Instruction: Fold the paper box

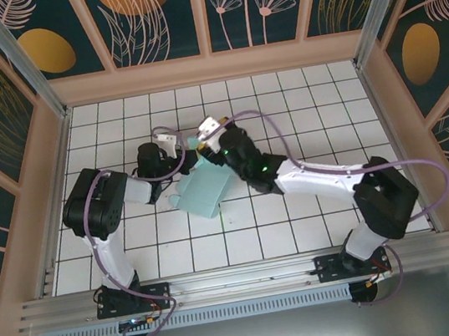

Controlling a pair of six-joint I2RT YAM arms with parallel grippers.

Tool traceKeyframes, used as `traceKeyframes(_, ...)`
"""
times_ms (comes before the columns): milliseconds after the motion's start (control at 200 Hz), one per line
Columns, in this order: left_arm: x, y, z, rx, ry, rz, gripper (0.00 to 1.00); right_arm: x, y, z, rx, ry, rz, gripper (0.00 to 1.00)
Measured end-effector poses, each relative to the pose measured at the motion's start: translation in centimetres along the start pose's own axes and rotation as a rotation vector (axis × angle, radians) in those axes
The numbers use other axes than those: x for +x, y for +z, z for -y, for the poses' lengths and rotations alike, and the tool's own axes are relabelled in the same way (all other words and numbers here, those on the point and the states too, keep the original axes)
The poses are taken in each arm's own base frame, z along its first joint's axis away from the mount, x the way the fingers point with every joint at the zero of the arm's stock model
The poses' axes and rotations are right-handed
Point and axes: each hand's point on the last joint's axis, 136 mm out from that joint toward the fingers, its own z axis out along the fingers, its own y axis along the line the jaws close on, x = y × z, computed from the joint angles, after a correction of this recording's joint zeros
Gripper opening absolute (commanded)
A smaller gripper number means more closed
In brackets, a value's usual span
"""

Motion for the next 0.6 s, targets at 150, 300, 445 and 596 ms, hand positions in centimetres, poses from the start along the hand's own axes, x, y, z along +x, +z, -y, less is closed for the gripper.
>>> traceKeyframes(150, -1.6, -1.0, 0.7, -0.036, 0.086, 0.089, 0.00, -1.8, -0.9, 5.3, -0.026, 0.279, 0.054, 0.69)
traceKeyframes(300, -1.4, -0.8, 2.3, -0.051, 0.188, 0.124, 0.02, -2.7, -1.0, 7.2, -0.101, 0.474, 0.062, 0.70)
traceKeyframes(445, -1.1, -0.3, 4.0, -0.052, 0.258, 0.149, 0.03, -2.0, -0.5, 6.7, -0.187, 0.588, -0.002, 0.70)
traceKeyframes(596, -0.2, -0.3, 5.2, -0.069, 0.305, 0.172, 0.03, 0.2, 0.8, 4.5, -0.266, 0.665, -0.119, 0.70)
